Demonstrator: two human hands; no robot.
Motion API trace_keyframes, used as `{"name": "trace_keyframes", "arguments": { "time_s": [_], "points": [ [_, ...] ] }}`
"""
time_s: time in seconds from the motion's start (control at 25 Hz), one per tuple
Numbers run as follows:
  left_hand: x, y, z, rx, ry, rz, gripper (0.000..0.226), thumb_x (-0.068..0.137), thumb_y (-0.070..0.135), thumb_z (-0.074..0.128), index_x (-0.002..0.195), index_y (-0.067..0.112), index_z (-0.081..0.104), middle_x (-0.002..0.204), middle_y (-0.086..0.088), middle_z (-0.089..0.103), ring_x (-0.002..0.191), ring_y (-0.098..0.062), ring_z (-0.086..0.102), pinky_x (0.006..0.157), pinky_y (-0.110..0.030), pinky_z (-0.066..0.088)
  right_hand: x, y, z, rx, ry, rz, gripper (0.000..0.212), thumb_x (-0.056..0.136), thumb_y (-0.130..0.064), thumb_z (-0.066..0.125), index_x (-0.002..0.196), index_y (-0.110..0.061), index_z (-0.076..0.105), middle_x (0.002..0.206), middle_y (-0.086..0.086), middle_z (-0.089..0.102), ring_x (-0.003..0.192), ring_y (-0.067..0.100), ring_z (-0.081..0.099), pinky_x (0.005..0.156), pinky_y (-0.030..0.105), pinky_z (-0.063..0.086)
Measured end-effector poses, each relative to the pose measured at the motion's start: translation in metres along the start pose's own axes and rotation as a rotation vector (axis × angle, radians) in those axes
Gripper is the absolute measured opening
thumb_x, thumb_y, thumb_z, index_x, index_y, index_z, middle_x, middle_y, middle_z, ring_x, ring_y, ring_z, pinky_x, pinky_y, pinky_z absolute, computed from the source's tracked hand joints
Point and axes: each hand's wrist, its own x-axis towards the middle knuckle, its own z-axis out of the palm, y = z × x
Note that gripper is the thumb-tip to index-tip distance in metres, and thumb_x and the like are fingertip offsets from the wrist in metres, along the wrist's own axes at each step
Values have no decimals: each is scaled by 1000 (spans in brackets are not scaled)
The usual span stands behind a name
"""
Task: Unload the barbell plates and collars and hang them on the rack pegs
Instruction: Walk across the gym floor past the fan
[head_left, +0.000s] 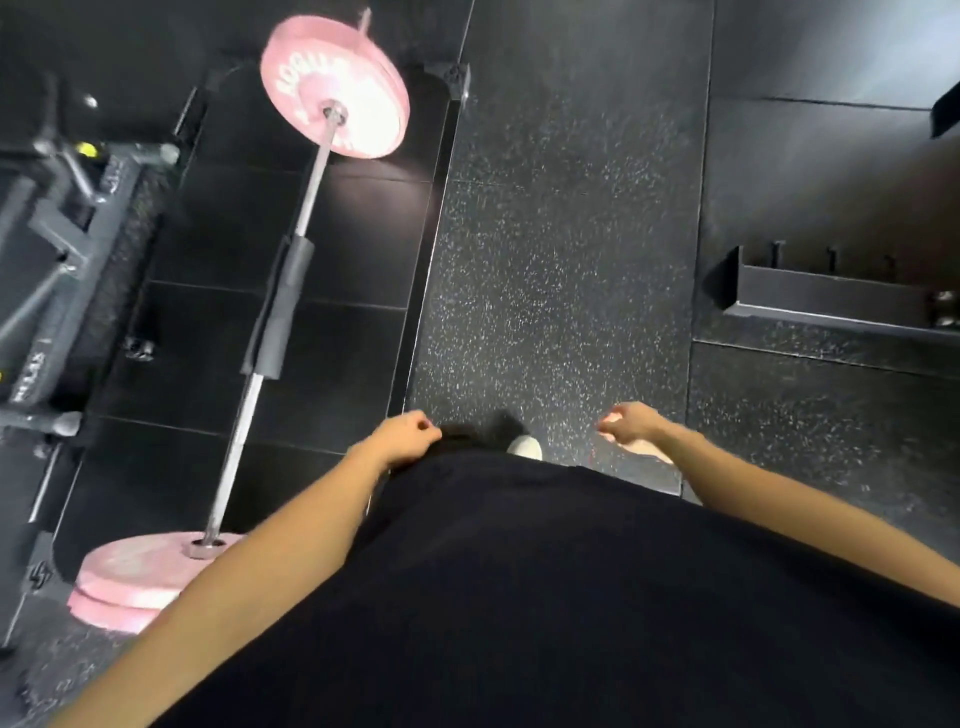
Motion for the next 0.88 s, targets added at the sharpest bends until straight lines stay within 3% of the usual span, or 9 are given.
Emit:
{"name": "trace_keyframes", "arguments": {
  "time_s": [0.12,0.36,0.52,0.6,0.76,0.88],
  "points": [
    [44,57,-60,-51,13,32,30,96,39,52,116,20,63,128,-3,61,118,-21,54,95,-30,39,34,-28,-68,110,72,-35,38,94,-29,58,123,-5,59,129,13,61,114,29,59,98,39,48],
    [161,135,-132,19,-111,-8,40,95,48,41,121,23,58,135,-3,56,118,-23,52,90,-31,37,123,-71,-165,125,5,-2,41,93,-28,58,127,-5,56,131,12,59,115,27,58,93,33,47],
    [262,223,-233,144,-188,50,43,95,49,43,125,21,58,135,1,55,115,-20,52,90,-30,38,187,-97,-265,127,23,89,39,93,-27,58,124,-4,59,124,13,64,106,27,61,85,29,45],
    [305,272,-284,225,-193,97,39,96,46,46,122,20,59,129,-1,59,114,-21,55,89,-30,39,209,-108,-324,172,75,112,39,93,-27,58,124,-3,59,124,14,64,108,28,61,86,29,45],
    [363,374,-358,284,-192,200,35,98,42,46,118,17,60,102,-2,63,90,-19,58,81,-30,41,250,-120,-421,264,188,150,35,91,-28,60,118,-6,63,123,12,65,114,27,59,92,28,44],
    [408,449,-392,319,-220,248,35,99,43,45,120,19,59,104,-1,62,86,-17,56,77,-29,39,296,-130,-486,309,181,174,32,91,-27,61,114,-6,65,120,12,66,112,26,60,90,28,44]
  ]
}}
